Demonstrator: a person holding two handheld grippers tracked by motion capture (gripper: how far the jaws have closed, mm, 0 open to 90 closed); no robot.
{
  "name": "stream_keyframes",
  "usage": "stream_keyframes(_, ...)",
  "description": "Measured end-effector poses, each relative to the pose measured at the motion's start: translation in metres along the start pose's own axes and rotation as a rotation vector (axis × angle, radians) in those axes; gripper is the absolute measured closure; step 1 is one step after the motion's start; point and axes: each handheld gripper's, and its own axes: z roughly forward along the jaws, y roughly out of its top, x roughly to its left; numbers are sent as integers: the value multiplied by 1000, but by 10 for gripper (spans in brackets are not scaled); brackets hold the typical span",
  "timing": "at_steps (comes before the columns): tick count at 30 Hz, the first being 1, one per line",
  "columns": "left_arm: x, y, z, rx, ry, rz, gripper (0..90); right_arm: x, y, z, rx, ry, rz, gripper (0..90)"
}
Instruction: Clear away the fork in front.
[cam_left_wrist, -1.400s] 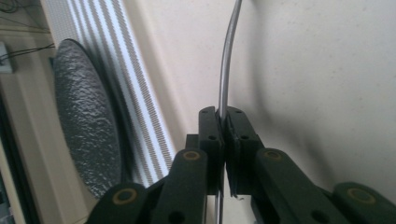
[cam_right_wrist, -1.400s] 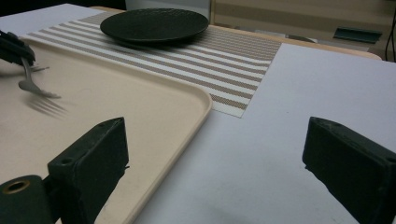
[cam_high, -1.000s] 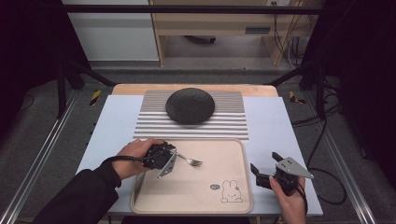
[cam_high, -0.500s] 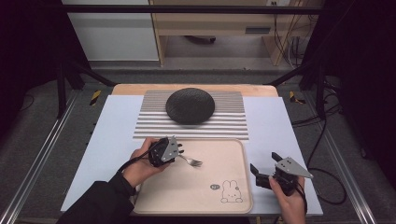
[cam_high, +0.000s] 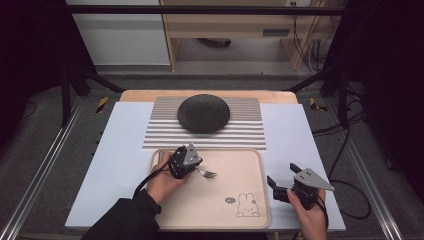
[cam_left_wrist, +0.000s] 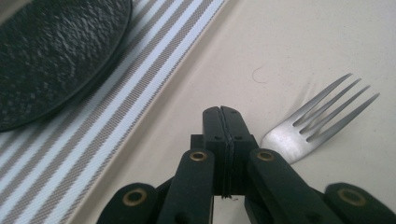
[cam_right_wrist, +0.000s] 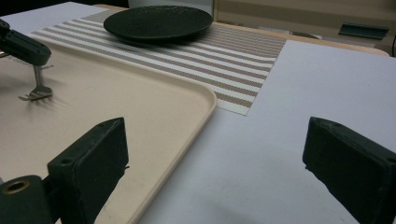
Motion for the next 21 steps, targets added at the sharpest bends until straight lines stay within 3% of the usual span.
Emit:
stream_keyframes(10,0,-4,10,67,-14,-17,900,-1,0,-1,-3,2,1,71)
stream_keyframes(21,0,-9,0,96,-57,-18,900,-1,0,-1,-4,4,5,70)
